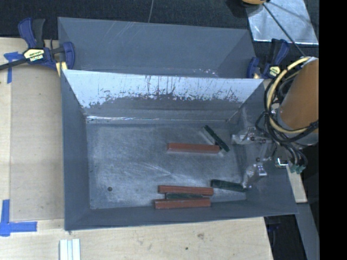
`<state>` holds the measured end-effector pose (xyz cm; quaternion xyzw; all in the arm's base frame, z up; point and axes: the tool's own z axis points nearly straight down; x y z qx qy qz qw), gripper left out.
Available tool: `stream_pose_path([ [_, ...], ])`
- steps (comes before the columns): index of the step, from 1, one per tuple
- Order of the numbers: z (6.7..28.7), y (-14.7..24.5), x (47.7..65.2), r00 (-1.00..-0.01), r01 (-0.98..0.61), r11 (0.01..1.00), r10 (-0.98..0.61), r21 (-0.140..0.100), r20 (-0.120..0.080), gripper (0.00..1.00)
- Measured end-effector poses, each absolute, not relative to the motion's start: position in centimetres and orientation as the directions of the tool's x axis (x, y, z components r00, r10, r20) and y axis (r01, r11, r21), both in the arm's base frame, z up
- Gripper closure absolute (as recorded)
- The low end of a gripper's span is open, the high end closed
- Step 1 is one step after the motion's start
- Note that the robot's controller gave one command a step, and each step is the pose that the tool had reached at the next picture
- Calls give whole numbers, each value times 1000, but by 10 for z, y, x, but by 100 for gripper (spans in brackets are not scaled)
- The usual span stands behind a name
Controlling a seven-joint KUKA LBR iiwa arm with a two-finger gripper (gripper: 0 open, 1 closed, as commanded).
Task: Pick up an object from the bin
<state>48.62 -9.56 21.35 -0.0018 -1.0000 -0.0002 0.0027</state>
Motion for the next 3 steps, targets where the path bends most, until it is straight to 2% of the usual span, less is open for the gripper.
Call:
stream_pose_path([
  [2, 216, -95, 488, -1000, -3, 1000, -3, -1, -5, 0],
  [3, 194, -102, 501, -991, -133, 991, -133, 3, 7, 0],
])
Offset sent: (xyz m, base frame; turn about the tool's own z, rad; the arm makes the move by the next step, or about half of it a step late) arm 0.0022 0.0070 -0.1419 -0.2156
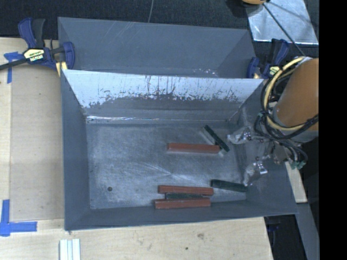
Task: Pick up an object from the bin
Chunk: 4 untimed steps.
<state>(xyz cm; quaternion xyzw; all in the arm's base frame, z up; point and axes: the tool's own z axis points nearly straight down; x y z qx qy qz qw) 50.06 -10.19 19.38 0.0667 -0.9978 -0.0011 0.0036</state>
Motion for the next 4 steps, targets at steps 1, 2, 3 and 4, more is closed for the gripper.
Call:
stream_pose_path([
  [1, 164, -102, 516, -984, -176, 984, -176, -5, -13, 0],
  [2, 76, -109, 490, -983, -184, 983, -185, -7, -23, 100],
  [3, 76, -109, 490, -982, -186, 983, -186, -7, -23, 100],
  [4, 270, -110, 496, -986, -165, 986, -165, -4, -9, 100],
])
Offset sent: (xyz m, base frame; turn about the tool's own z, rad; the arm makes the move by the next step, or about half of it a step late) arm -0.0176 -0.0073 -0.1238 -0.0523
